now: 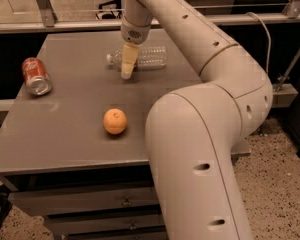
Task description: Place water bottle upright
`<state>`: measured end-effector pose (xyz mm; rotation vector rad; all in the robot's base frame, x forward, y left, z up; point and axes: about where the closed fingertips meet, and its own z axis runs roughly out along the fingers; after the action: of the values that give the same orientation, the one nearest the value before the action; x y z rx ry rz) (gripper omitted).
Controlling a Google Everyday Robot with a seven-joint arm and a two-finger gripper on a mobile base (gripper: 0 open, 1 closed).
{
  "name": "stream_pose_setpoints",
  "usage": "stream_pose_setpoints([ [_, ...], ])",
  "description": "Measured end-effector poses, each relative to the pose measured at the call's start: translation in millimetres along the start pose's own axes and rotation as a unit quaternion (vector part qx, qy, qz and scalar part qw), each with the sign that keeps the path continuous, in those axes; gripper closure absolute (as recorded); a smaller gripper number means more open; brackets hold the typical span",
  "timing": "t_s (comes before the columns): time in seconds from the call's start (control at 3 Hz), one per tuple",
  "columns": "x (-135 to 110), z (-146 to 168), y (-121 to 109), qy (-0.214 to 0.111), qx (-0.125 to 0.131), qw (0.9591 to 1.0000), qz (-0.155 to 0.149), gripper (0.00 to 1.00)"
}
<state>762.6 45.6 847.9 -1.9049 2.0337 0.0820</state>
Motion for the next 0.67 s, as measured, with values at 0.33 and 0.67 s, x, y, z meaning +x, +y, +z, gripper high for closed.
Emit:
stream_pose_setpoints([
  [0.33,2.1,3.4,-0.2,0.008,-0.005,1.0000,0.000,0.26],
  [0.67,3.6,3.8,-1.3,0.012,-0.007,0.9999,0.000,0.49],
])
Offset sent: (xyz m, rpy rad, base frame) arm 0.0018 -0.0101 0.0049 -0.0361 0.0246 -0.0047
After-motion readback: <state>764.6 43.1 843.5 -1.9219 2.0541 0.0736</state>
